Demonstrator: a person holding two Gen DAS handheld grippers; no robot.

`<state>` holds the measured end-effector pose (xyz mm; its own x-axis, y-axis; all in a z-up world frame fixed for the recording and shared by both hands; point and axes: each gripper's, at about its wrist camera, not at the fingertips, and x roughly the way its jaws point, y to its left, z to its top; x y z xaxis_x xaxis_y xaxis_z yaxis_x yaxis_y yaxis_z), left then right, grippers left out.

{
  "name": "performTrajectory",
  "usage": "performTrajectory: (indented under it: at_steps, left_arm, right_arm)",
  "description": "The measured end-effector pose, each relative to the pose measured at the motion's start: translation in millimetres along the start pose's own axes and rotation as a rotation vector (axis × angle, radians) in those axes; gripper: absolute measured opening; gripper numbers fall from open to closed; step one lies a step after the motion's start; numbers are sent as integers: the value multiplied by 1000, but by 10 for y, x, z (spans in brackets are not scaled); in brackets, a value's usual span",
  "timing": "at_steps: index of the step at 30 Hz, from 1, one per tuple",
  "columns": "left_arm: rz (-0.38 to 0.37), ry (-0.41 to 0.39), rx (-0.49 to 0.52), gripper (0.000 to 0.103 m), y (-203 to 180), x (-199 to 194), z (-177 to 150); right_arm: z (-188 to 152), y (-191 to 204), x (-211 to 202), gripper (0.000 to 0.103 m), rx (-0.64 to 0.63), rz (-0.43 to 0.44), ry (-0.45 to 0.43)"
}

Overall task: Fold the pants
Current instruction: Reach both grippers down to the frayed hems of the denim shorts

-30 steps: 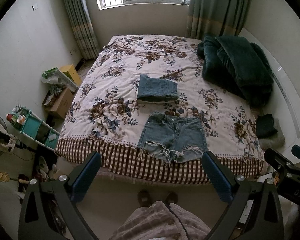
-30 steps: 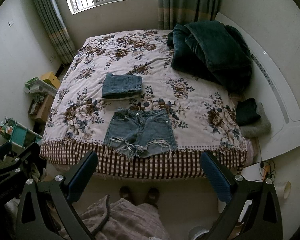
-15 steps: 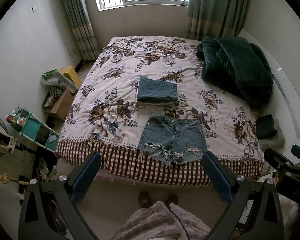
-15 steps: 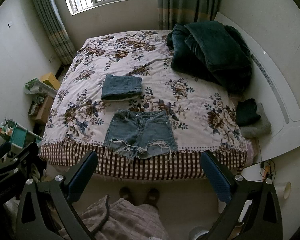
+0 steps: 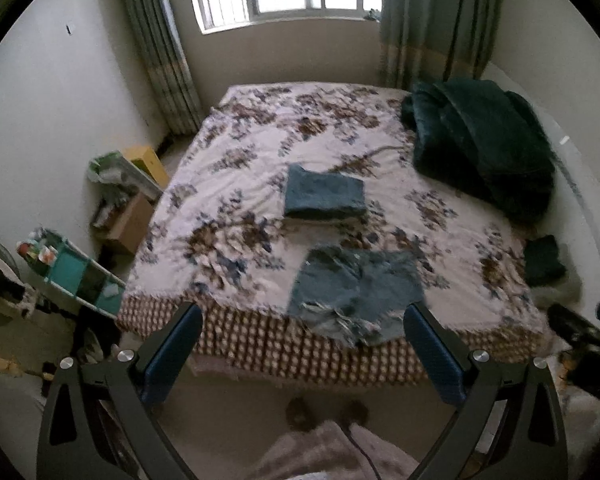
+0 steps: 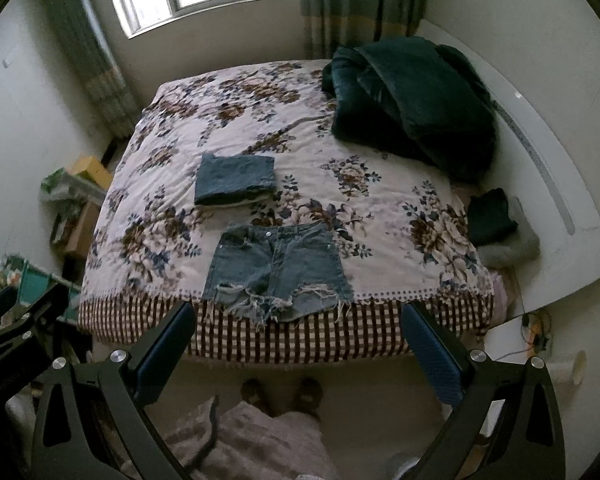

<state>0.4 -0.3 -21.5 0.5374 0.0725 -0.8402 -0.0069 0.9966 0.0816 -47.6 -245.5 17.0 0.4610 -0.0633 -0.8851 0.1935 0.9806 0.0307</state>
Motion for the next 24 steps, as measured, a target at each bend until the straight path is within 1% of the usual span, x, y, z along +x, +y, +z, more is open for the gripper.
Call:
performTrajectory:
  at_steps: [2,4,6,7,9,11,13,16,17,21,23,24]
  left_arm:
    - [36,-20,2,103,1,224,22]
    - [56,-22,7,103,7,462,29]
    - [39,6,10,103,58,769,44]
    - [37,28,15,103,46,898,32]
    - [9,75,25,103,15,1214,-12]
    - [12,122,47,103,-65,1522,-58]
    - [14,155,67,103,-186,1788,-72]
    - [31,175,92,103,-356,2051,-109]
    - [49,178,95,103,-438,2176,-105]
    - [73,223,75,103,-723,2599,-93]
    - [96,242,59,103,-876,2814,-96]
    - [119,254,49,103,-979,2965,-85]
  right_arm:
    - [8,-2,194,103,25,-15,-23]
    - [3,-1,423,103,44,-28,-20]
    - [-32,-6,708,103,67,-43,-1]
    - [-41,-25,870,103,82,-49,12]
    - [-81,-61,1159,103,100,-61,24]
    - [-105,-114,1451,103,115,-80,44]
    - [-124,-197,1799,103,131,-99,69]
    - [-106,-356,2290,103,139,-96,114]
    - [-90,-415,2449,103,134,-93,126]
    - [30,-620,3126,103,90,-70,196]
    - [122,-732,3544,103,48,-42,243]
    - [163,-776,3686,103,30,-30,263]
